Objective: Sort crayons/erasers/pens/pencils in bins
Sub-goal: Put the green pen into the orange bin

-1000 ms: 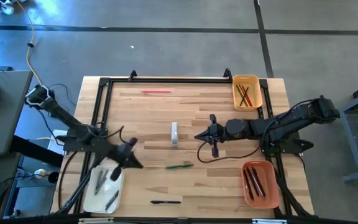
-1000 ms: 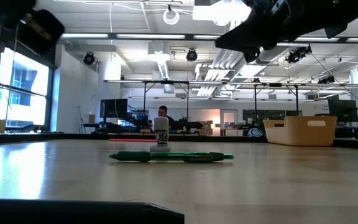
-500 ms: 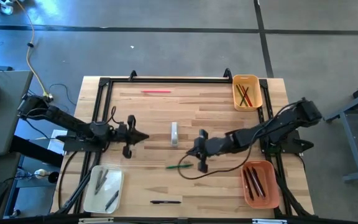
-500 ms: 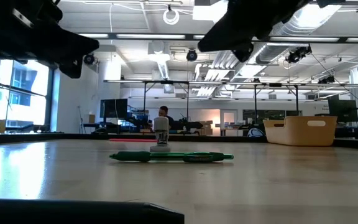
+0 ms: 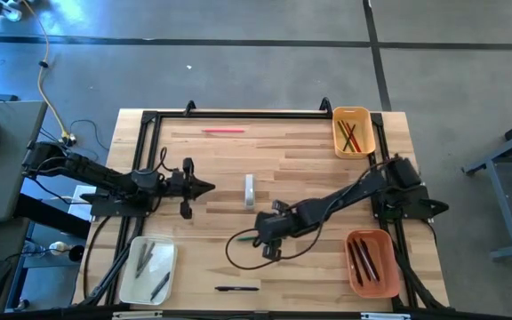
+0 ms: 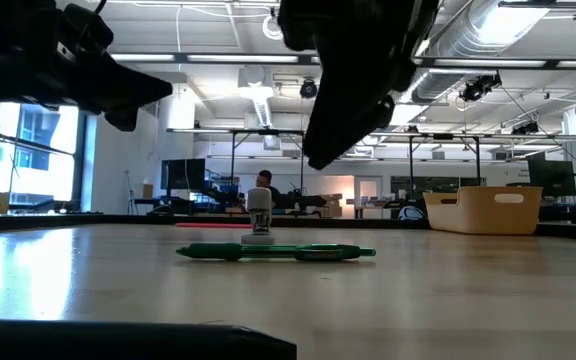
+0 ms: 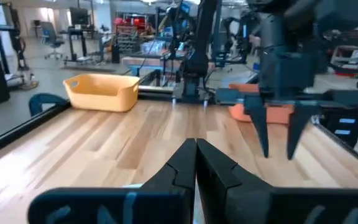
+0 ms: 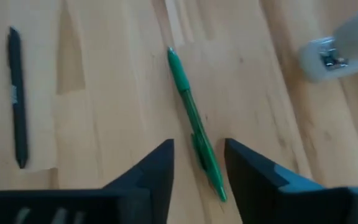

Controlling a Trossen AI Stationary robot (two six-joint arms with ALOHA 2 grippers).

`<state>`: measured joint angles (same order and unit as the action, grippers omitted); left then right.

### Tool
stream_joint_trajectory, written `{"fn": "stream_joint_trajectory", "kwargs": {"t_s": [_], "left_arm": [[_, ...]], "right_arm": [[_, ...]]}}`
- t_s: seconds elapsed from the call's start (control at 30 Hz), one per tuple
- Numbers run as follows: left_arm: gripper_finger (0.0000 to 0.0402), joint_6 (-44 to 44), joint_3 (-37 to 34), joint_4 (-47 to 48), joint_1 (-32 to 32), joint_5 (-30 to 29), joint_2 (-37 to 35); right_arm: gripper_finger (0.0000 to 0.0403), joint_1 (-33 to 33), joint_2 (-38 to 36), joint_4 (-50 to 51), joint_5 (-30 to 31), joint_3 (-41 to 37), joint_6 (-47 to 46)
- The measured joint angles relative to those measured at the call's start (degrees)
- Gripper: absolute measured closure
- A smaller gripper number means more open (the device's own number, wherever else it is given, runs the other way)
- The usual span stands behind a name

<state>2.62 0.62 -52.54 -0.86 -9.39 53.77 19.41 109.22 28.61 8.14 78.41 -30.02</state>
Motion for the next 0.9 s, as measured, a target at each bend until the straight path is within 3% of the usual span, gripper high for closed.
{"fn": "stream_joint_trajectory", "kwargs": {"t_s": [0.17,0.53,0.73,0.9], "left_arm": [[0.0401,1.45,0.0,3.16,0.13,-1.23,0.0],[0.0401,2.31,0.0,5.97,0.13,-1.91,0.0],[0.0401,2.75,0.0,6.34,0.13,-2.42,0.0],[0.0401,2.75,0.0,6.54,0.13,-2.88,0.0]], "right_arm": [[0.0249,-1.09,5.71,2.21,-2.9,4.47,0.48],[0.025,-3.04,11.64,-0.26,-5.15,6.44,3.04],[0.0281,-3.05,13.4,-0.19,-5.69,6.58,4.12],[0.0336,-3.11,13.59,1.4,-5.35,6.64,3.86]]}}
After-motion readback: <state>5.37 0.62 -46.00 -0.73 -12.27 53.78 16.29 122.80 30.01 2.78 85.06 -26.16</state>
